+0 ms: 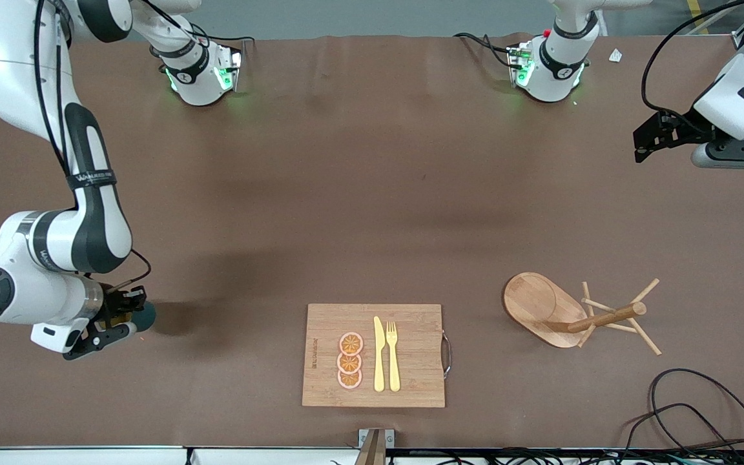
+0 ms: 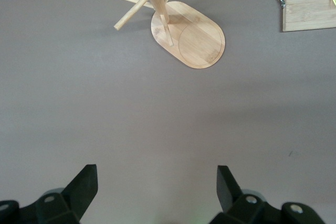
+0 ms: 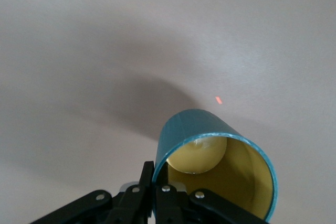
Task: Transfer cup from left to right arm and place
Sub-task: 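Carry the teal mug away from the board with the right gripper, then lower the mug onto the table and open the right gripper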
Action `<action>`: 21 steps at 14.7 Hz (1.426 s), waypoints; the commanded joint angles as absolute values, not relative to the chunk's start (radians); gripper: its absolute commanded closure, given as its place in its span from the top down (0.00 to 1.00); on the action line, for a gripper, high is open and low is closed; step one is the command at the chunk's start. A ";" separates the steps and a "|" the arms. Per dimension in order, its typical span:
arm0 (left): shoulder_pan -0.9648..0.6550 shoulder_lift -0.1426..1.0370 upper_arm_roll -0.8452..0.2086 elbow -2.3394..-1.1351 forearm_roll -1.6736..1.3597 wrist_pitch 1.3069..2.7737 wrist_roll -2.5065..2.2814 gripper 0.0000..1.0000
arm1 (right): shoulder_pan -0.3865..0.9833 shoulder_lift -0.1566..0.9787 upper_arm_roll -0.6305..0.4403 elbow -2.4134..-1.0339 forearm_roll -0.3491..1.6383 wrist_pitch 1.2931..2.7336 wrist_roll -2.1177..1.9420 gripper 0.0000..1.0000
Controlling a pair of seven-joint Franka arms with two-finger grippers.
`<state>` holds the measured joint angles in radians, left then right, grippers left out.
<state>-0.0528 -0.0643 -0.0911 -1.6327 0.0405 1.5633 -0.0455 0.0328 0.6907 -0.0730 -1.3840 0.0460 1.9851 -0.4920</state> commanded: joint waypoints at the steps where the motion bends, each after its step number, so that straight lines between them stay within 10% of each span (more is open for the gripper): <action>1: -0.052 -0.087 -0.092 -1.652 0.026 1.575 -0.041 1.00 | -0.003 0.661 -0.048 -1.494 0.031 2.092 -0.583 0.01; 6: -0.048 -0.090 -0.092 -1.651 0.023 1.569 -0.029 1.00 | -0.003 0.664 -0.049 -1.494 0.029 2.094 -0.592 0.18; 11: -0.051 -0.091 -0.092 -1.648 0.015 1.566 -0.026 1.00 | -0.003 0.644 -0.048 -1.467 0.040 2.073 -0.568 1.00; 21: -0.048 -0.086 -0.092 -1.620 0.012 1.568 -0.034 1.00 | 0.018 0.247 -0.046 -1.463 0.031 1.835 -0.255 1.00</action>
